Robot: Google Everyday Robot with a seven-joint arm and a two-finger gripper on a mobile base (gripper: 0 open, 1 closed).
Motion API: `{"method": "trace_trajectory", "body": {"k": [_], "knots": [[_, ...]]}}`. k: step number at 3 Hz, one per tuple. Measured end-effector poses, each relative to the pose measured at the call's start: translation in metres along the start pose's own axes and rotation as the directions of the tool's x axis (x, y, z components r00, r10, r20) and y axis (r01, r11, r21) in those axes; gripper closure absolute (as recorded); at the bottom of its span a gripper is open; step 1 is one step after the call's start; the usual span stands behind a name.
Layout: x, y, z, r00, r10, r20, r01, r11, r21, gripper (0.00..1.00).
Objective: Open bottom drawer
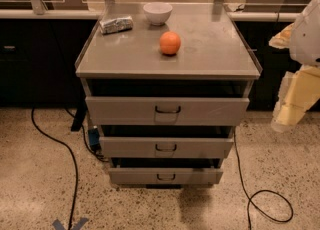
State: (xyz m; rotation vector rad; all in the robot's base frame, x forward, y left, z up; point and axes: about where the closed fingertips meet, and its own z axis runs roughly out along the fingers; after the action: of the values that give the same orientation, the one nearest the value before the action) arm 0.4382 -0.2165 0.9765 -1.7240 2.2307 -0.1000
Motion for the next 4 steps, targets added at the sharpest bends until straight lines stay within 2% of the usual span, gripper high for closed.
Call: {"method": "trace_trajectory", "body": {"k": [1,2,4], "knots": [[0.000,0.000,0.000,1.000,-0.001,0.000,0.001,1.0000,0.001,0.00],[0.006,0.009,0.023,1.000,0.006,0.015,-0.006,0.9997,-0.026,0.00],[0.023,0.044,0.117,0.996,0.008,0.088,0.004,0.9912,-0.132,0.00]]}}
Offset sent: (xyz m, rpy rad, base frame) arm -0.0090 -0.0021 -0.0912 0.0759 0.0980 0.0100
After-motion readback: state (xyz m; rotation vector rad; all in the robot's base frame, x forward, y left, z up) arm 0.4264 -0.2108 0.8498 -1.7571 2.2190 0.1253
